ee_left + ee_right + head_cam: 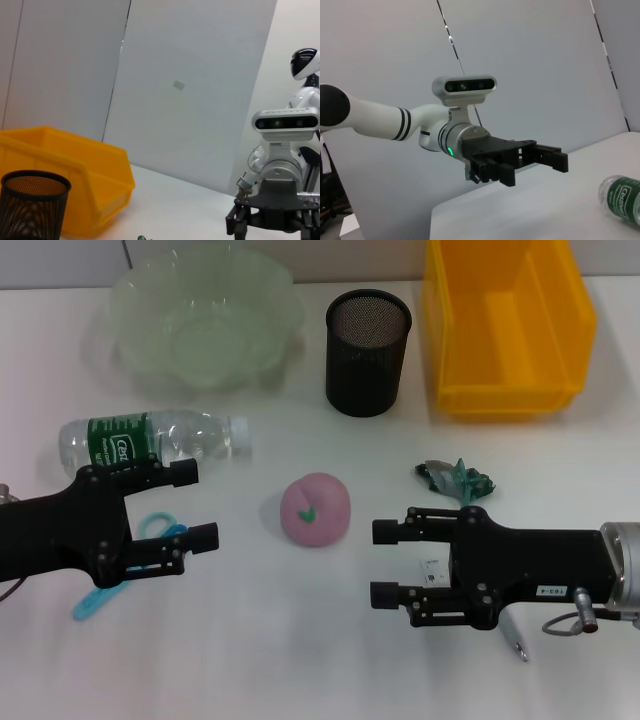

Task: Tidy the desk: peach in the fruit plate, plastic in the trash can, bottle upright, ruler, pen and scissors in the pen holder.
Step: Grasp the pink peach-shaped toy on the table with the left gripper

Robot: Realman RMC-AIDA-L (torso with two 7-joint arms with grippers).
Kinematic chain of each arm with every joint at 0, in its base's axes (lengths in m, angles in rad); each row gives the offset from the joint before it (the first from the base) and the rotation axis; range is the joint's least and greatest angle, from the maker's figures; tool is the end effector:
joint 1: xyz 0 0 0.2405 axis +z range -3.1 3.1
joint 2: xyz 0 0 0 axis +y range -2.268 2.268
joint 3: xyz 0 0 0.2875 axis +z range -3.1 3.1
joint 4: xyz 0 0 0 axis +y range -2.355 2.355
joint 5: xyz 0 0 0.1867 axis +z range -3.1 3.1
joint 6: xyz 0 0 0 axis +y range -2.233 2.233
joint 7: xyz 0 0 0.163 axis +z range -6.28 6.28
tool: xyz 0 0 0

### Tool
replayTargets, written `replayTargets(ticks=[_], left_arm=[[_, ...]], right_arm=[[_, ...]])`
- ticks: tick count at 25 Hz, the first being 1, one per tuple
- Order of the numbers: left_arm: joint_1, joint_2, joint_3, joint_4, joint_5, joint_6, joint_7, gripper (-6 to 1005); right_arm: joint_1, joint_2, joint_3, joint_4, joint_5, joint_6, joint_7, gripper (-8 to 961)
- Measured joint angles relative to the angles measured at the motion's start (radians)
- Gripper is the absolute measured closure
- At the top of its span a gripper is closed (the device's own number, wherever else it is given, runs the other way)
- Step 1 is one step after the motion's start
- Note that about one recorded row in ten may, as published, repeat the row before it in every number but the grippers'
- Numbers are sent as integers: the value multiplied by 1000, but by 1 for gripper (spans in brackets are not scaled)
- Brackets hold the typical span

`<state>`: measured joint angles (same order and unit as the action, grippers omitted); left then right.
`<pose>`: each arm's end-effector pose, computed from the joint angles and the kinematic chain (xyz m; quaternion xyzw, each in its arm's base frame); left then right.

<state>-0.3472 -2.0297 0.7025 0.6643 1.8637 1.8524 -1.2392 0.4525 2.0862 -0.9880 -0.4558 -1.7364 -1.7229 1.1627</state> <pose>-0.2855 0.2604 -0.0001 -0.9277 -0.1689 -0.3207 0.0895 0.2452 0.2605 -0.0714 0.9289 -0.1627 -0.3327 0.0058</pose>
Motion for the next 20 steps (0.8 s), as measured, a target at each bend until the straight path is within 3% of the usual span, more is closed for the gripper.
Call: replayTargets(ticks=[9,14,20], left_arm=[[-2,-3,4,-2,1,6,5,226],[-16,-15,0,1,-2,7,-3,228],[-64,-29,-69,-16,-3,-8,-27,231]], right_arm=[[4,-3,-9,-5,13,-8,-19,243],[0,0,-6,23,14,-6,-48,243],[-2,-3,-5,22,14,-5,-63,243]])
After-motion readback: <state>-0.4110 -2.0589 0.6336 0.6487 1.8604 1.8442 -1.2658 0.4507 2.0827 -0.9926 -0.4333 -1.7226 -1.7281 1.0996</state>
